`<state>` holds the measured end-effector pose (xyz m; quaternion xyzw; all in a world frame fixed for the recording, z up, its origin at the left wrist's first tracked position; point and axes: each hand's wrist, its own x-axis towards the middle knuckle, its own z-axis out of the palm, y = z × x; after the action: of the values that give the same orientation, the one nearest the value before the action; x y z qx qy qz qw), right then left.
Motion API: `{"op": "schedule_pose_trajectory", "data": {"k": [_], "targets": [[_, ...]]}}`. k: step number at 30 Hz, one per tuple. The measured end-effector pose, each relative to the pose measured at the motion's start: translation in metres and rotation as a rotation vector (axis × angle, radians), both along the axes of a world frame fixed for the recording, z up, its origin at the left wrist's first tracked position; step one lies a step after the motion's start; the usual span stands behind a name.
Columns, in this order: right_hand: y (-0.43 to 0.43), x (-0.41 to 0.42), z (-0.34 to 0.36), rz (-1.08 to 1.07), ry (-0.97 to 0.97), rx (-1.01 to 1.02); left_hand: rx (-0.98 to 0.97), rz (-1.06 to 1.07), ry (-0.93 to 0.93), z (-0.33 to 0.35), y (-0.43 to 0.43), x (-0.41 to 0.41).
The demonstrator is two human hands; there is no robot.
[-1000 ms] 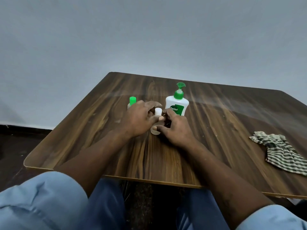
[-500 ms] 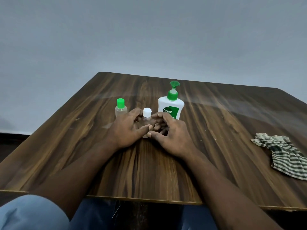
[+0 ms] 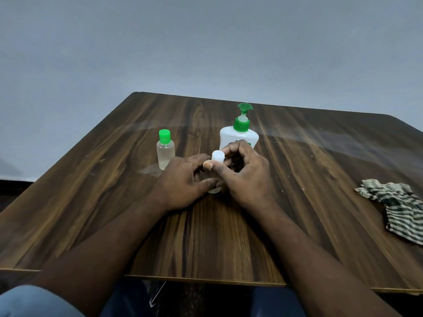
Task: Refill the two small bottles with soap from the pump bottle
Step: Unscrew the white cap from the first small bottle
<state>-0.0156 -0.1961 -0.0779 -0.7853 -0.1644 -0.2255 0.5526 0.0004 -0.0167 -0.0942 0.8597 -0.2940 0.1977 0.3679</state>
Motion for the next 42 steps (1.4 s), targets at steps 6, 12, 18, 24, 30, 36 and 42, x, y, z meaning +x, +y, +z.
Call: {"op": "schedule_pose_trajectory", "data": {"k": [6, 12, 18, 24, 30, 36, 42], "targets": [[0.002, 0.000, 0.000, -0.009, 0.032, -0.014, -0.067, -0.004, 0.065, -0.002, 0.000, 0.001], [0.006, -0.003, 0.002, -0.005, 0.013, -0.003, -0.073, 0.007, 0.065, -0.002, -0.001, 0.000], [0.004, -0.003, 0.000, -0.004, -0.024, -0.057, -0.090, -0.007, 0.091, -0.002, -0.001, -0.001], [-0.009, 0.000, -0.004, 0.098, 0.026, -0.014, -0.086, -0.029, 0.105, -0.004, -0.002, -0.002], [-0.005, 0.001, 0.001, 0.024, 0.040, 0.086, -0.055, -0.010, 0.023, -0.005, 0.000, 0.000], [-0.007, 0.000, -0.001, 0.101, 0.073, 0.057, -0.060, 0.005, 0.078, -0.006, 0.000, 0.001], [-0.004, -0.002, 0.003, 0.066, 0.068, 0.076, -0.066, -0.024, 0.045, -0.003, -0.001, 0.000]]}}
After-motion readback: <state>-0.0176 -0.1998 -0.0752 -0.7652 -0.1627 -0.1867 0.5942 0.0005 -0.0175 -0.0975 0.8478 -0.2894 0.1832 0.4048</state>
